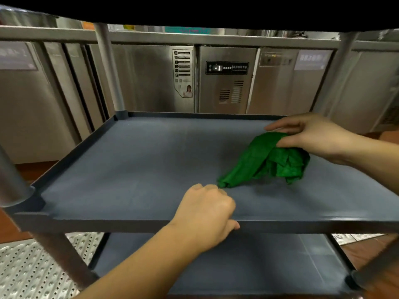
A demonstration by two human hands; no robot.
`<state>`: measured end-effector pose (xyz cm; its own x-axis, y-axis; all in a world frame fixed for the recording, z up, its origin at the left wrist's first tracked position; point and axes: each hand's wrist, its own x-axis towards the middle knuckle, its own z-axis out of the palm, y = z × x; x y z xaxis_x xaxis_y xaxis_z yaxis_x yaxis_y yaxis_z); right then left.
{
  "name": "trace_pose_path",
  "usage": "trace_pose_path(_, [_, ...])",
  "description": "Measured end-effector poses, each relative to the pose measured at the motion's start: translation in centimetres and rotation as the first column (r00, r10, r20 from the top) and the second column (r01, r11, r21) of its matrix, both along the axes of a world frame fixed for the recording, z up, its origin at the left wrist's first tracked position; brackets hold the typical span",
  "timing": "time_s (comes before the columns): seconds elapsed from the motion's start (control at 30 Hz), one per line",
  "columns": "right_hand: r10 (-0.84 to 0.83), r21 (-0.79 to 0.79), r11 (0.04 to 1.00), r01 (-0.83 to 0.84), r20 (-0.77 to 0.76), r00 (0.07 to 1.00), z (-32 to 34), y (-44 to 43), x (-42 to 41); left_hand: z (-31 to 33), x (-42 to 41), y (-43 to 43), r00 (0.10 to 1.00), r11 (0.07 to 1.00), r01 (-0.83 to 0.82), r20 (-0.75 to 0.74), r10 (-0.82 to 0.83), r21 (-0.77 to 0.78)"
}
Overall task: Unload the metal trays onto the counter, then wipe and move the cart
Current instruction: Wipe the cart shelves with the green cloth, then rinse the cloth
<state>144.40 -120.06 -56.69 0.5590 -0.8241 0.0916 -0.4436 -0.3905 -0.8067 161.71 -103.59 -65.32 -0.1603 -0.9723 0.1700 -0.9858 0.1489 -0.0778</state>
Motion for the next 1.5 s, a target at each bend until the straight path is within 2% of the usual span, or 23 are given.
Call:
trace_pose_path(0.23, [-0.110,-0.073,0.991,0.113,0.041,0.993,0.4,-0.9,-4.7,-0.9,-1.5,-4.9,0.998,0.994,-0.045,-0.037,0.041,-0.096])
trace_pose_path(0.33, [-0.137,-0.070,0.987,0.143,0.085,0.987,0.1,-0.9,-6.4,-1.7,-2.2,-7.1,0.992,0.983,-0.093,-0.098,0.078,-0.157])
trace_pose_path(0.6, [-0.108,-0.002,0.994,0.109,0.093,0.990,-2.7,-1.2,-11.9,-3.6,-4.7,-10.5,0.961,0.941,-0.189,-0.249,0.118,-0.281])
trace_pose_path(0.7, [-0.093,0.097,0.992,0.082,0.115,0.989,-5.1,-0.6,-13.9,-4.2,-5.5,-10.5,0.960,0.925,-0.197,-0.256,0.114,-0.325])
trace_pose_path(0.77, [-0.097,0.145,0.986,0.085,0.082,0.992,-7.4,-0.5,-14.8,-4.5,-6.0,-10.6,0.954,0.922,-0.216,-0.270,0.130,-0.322])
trace_pose_path(0.97, [-0.238,0.168,0.951,0.260,-0.138,0.961,-16.5,-2.4,-14.5,-4.9,-6.7,-9.6,0.944,0.892,-0.266,-0.286,0.164,-0.365])
trace_pose_path(1.1, [-0.306,0.178,0.926,0.331,-0.156,0.939,-21.3,-4.6,-12.5,-5.5,-7.6,-8.2,0.939,0.843,-0.302,-0.293,0.181,-0.445])
trace_pose_path(1.17, [-0.297,0.206,0.925,0.319,-0.133,0.946,-22.6,-5.2,-11.1,-6.5,-7.6,-7.6,0.940,0.781,-0.297,-0.313,0.138,-0.549])
trace_pose_path(1.27, [-0.268,0.218,0.934,0.283,-0.095,0.959,-24.5,-5.8,-8.8,-10.0,-8.3,-6.8,0.923,0.644,-0.191,-0.359,-0.139,-0.741])
trace_pose_path(1.3, [-0.247,0.213,0.941,0.264,-0.103,0.963,-25.1,-5.9,-8.0,-11.7,-8.8,-6.5,0.910,0.643,-0.142,-0.355,-0.214,-0.752])
trace_pose_path(1.37, [-0.213,0.217,0.948,0.234,-0.116,0.970,-26.3,-6.2,-6.2,-15.8,-9.2,-5.9,0.875,0.742,-0.109,-0.418,-0.244,-0.661])
trace_pose_path(1.4, [-0.203,0.222,0.949,0.224,-0.113,0.973,-26.8,-6.2,-5.3,-18.0,-9.0,-5.7,0.846,0.804,-0.152,-0.496,-0.196,-0.576])
trace_pose_path(1.47, [-0.193,0.220,0.952,0.211,-0.101,0.976,-27.8,-6.0,-3.4,-21.6,-7.7,-5.1,0.741,0.887,-0.307,-0.672,-0.005,-0.345])
trace_pose_path(1.5, [-0.178,0.221,0.955,0.198,-0.105,0.978,-28.2,-5.8,-2.6,-23.0,-6.8,-4.7,0.679,0.898,-0.378,-0.727,0.103,-0.227])
